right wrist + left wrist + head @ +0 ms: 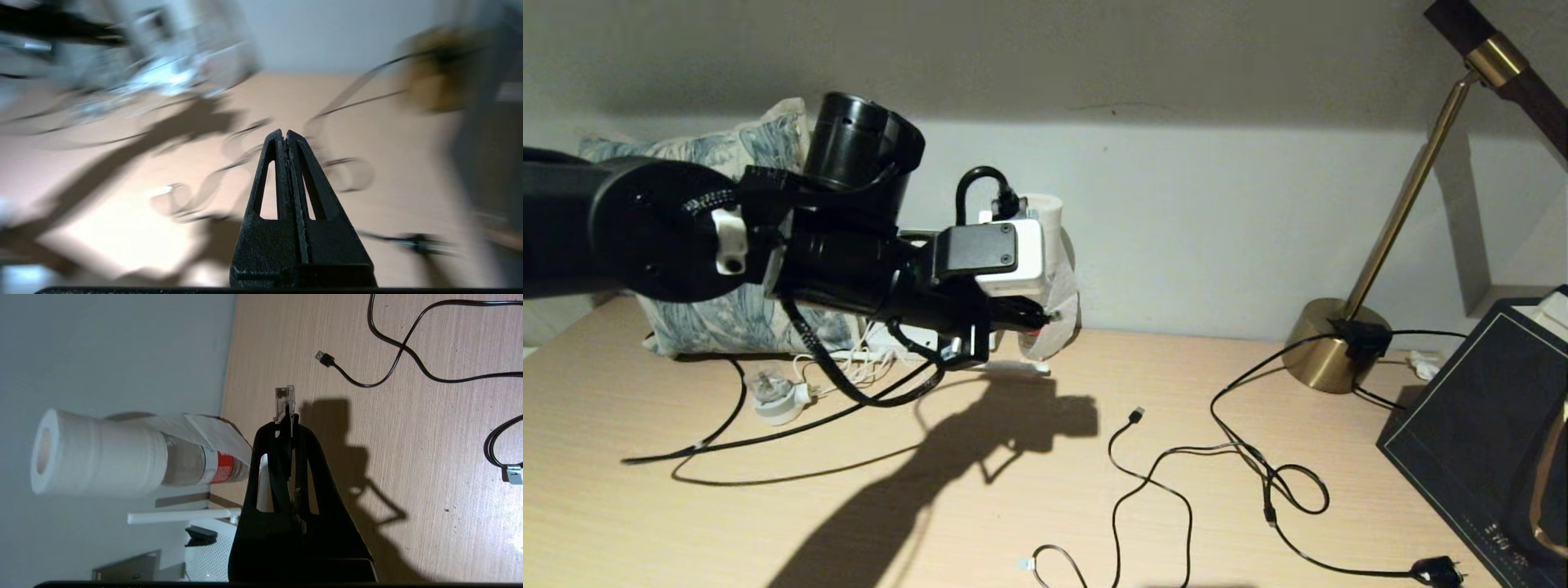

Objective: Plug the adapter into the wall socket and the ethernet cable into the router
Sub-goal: Hand it to the other hand

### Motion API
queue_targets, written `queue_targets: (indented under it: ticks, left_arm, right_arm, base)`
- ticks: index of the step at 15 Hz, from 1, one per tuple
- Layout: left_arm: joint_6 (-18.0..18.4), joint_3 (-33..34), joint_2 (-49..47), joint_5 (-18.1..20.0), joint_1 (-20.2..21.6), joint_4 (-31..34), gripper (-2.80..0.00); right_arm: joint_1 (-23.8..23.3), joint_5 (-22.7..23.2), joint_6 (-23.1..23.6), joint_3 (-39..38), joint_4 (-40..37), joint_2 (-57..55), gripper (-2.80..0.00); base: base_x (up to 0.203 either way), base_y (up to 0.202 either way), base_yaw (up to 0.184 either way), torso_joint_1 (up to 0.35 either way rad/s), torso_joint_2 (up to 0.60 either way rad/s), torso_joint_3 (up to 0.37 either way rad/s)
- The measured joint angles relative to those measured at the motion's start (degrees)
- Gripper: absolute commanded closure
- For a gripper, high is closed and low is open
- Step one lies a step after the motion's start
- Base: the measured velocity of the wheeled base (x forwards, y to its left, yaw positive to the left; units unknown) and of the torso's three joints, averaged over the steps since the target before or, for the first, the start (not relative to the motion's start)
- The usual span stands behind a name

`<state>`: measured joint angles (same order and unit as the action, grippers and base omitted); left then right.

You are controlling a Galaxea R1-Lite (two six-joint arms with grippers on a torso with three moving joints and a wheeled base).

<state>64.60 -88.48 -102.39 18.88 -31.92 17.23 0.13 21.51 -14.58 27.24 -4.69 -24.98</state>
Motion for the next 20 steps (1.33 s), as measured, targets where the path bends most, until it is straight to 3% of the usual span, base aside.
queue_targets:
  ticks: [3, 5, 8, 9, 13, 20]
  left_arm:
    - [0.15, -2.12, 0.10, -0.97, -1.67, -0.04, 0.00]
    - [0.23, -3.73, 0.16, -2.11, -3.30, 0.00, 0.00]
    - [0.43, -4.68, 0.44, -3.67, -5.55, 0.00, 0.00]
    - [0.39, -4.87, 0.46, -3.75, -6.08, -0.06, 0.00]
    - [0.54, -4.59, 0.43, -3.87, -7.18, -0.76, 0.00]
    - [0.50, -3.41, 0.54, -3.55, -7.51, -1.16, 0.00]
  right_arm:
    - [1.52, 14.32, -5.33, 9.99, 1.20, -21.48, 0.00]
    - [5.11, 21.22, -8.37, 16.81, 2.29, -34.19, 0.00]
    - [12.91, 26.05, -12.71, 26.81, 3.29, -48.56, 0.00]
    - [15.25, 26.68, -14.42, 29.05, 4.34, -51.61, -2.80]
    - [20.03, 26.78, -21.19, 31.66, 12.73, -58.90, -2.80]
    - [24.04, 26.04, -22.93, 35.23, 17.93, -66.22, -2.80]
  base:
    - [0.000, 0.000, 0.000, 0.000, 0.00, 0.000]
    - [0.000, 0.000, 0.000, 0.000, 0.00, 0.000]
    - [0.000, 0.000, 0.000, 0.000, 0.00, 0.000]
    - [0.000, 0.000, 0.000, 0.000, 0.00, 0.000]
    - [0.000, 0.000, 0.000, 0.000, 0.00, 0.000]
    - [0.000, 0.000, 0.000, 0.000, 0.00, 0.000]
